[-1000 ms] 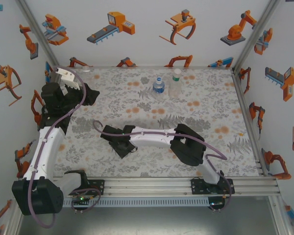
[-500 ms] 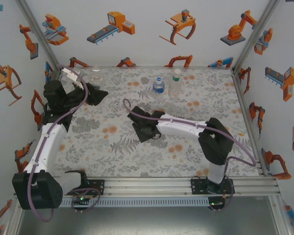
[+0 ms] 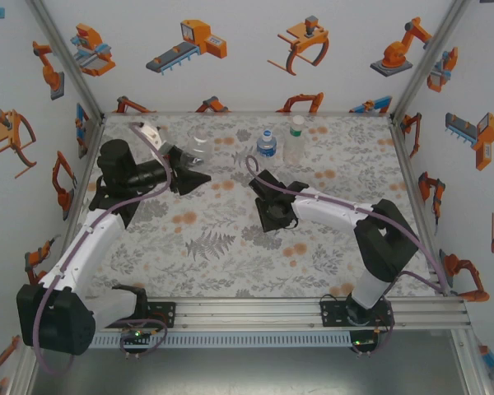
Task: Screw on the bottle caps
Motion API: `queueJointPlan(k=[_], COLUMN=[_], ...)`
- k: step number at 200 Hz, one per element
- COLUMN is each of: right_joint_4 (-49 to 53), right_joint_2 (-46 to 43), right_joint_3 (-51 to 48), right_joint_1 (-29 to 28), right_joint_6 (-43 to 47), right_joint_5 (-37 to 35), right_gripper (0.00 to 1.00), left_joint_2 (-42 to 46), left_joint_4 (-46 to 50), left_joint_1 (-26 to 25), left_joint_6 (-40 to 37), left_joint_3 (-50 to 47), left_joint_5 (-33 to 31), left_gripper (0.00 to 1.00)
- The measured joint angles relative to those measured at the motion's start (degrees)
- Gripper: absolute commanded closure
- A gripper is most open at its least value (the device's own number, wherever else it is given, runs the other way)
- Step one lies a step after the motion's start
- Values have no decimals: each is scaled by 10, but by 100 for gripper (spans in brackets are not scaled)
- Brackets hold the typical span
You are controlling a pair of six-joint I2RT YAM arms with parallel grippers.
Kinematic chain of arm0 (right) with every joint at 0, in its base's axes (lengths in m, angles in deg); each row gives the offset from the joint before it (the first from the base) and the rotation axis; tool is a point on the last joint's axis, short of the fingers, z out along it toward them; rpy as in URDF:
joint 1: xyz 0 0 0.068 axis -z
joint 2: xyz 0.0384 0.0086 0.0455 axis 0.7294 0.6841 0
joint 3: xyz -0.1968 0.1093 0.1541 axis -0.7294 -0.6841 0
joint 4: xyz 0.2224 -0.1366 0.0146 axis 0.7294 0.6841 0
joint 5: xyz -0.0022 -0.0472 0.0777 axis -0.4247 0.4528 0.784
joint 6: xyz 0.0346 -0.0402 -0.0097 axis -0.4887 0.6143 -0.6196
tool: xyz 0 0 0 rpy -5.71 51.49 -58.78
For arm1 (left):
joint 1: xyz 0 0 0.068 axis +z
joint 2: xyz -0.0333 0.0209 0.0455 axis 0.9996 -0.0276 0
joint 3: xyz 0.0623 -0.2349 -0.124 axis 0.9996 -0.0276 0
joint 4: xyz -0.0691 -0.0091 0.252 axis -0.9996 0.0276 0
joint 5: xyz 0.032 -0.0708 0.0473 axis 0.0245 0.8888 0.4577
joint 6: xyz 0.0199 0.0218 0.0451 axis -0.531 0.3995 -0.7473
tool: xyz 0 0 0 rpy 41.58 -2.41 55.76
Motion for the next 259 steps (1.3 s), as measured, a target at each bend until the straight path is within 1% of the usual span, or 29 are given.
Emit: queueJointPlan(k=[39,62,115,140,149,195,259], right_joint_4=[-17,-30,-40,-41,-41,-33,-26], right_joint_2=[2,11,40,42,42,40,14], right_joint_3=[-10,-10,-10,-10,-10,-9,-4], right_joint_1=[15,20,23,23,23,23,23], right_joint_6=[0,0,0,0,0,0,-9], right_joint_5=[4,11,18,20,21,24,42], right_gripper=[68,66,63,56,55,55,56], left_joint_2=[9,19,26,27,27,27,28], left_joint_4=[37,53,62,63,63,66,66], left_joint_1=[-61,-80,-84,-84,-84,-84,-84], left_joint_6=[-76,-106,-128,-132,-132,-136,-138], left_joint_3=[0,0,-5,-6,-6,-6,-6], left_joint_5=[17,19,2,-5,-7,-17,-24], left_gripper=[100,100,100,100,100,100,100])
